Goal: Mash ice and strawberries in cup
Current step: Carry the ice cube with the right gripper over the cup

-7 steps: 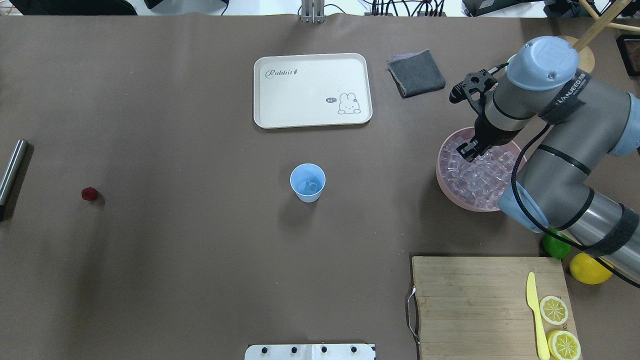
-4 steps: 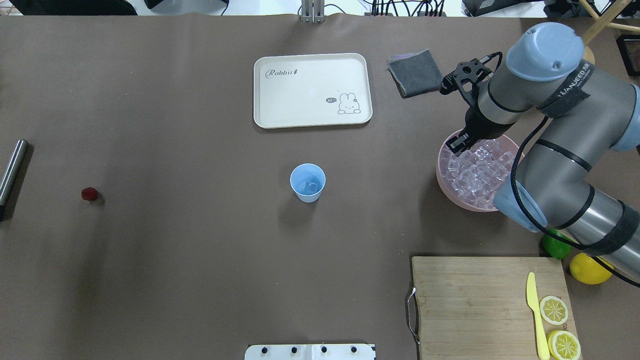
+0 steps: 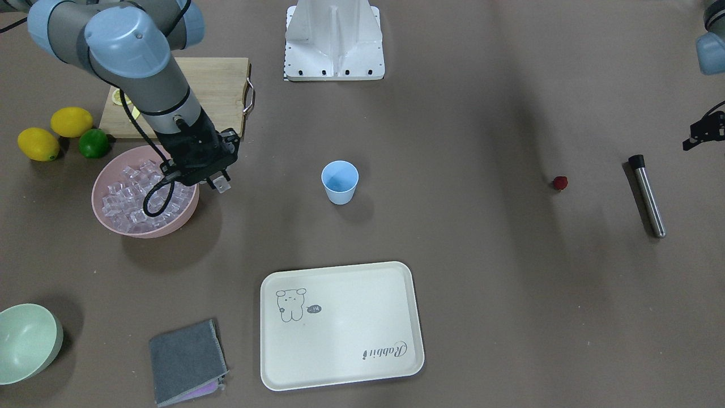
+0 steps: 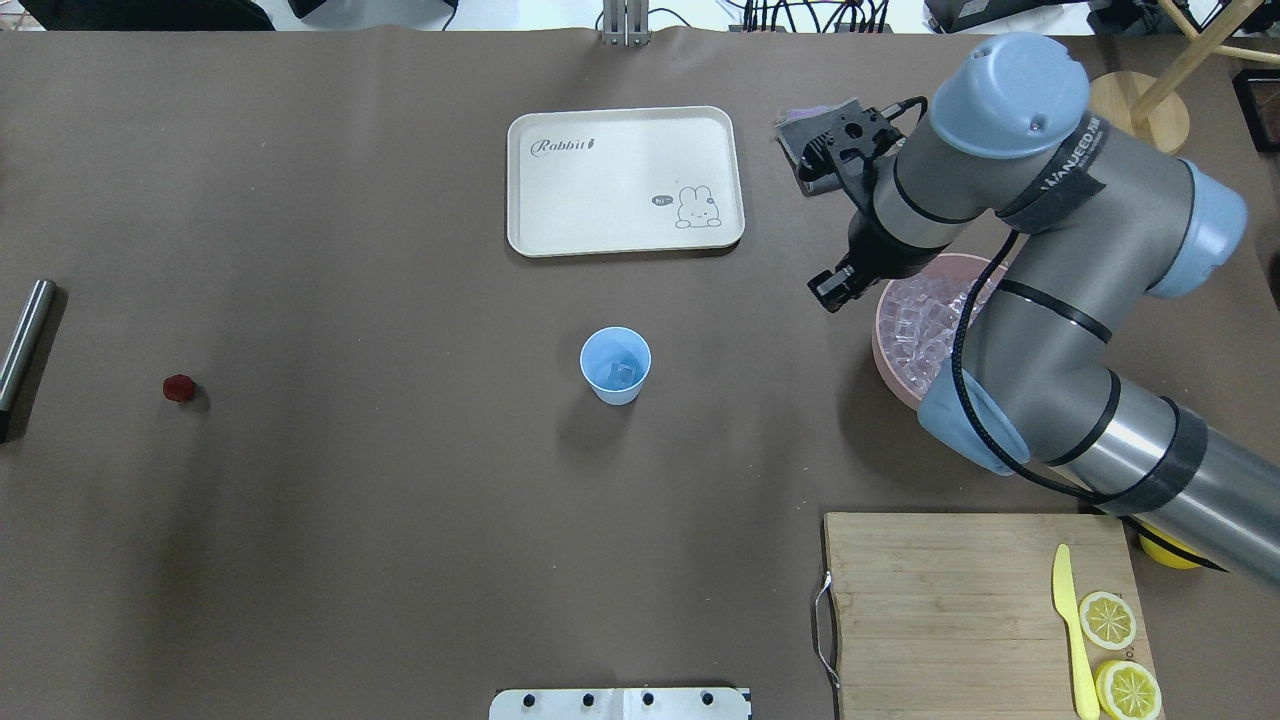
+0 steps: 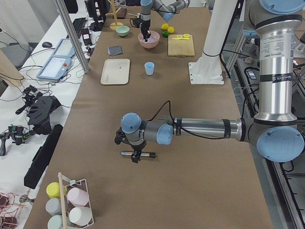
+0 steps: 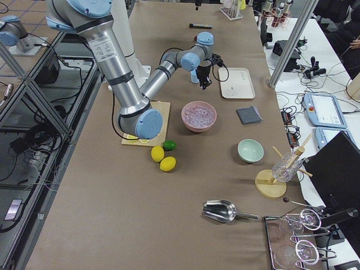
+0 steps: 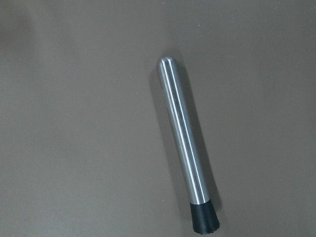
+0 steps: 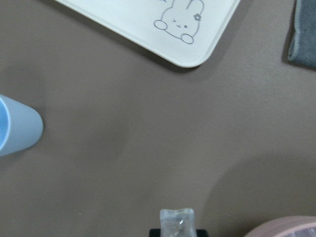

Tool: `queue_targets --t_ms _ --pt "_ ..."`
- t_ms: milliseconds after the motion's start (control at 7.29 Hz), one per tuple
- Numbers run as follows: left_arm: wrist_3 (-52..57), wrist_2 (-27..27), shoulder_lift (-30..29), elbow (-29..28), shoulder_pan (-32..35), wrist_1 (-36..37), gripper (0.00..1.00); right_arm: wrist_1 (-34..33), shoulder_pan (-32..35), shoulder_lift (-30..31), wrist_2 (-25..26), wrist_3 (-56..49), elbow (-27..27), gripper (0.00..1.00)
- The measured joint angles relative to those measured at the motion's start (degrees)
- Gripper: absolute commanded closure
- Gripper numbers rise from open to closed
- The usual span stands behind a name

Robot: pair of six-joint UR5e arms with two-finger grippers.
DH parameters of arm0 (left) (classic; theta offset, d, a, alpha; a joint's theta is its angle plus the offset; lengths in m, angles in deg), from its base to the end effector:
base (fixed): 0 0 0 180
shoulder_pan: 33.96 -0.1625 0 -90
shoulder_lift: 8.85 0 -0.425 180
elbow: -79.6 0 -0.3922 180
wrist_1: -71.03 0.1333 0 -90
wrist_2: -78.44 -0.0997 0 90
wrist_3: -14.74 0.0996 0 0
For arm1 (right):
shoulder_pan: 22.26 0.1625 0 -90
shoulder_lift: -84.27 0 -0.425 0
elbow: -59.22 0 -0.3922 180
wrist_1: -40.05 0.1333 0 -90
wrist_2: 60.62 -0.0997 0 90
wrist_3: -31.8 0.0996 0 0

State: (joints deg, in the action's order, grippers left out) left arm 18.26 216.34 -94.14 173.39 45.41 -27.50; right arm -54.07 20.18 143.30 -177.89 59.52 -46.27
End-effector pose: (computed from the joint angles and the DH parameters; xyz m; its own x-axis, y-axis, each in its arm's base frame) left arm 0.0274 -0.4679 0.6453 0.6284 0.2796 -0.7259 -0.2218 0.9588 0.1773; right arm -0.4000 -0.4846 0.2409 0.5831 -0.5330 0.6131 0.3098 0.8435 0.4387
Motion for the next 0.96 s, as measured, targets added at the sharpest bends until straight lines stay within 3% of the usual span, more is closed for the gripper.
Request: queue_targets --t_ms 274,960 --pt "0.0 0.0 0.2 0.2 0.0 -0.1 0.02 0.1 -2.4 -4.7 1.0 3.1 0.5 0.66" --pt "0.0 -0.1 0.7 0.5 0.1 0.0 0.02 0.3 -7.7 -15.8 5.8 10.0 8.6 0.65"
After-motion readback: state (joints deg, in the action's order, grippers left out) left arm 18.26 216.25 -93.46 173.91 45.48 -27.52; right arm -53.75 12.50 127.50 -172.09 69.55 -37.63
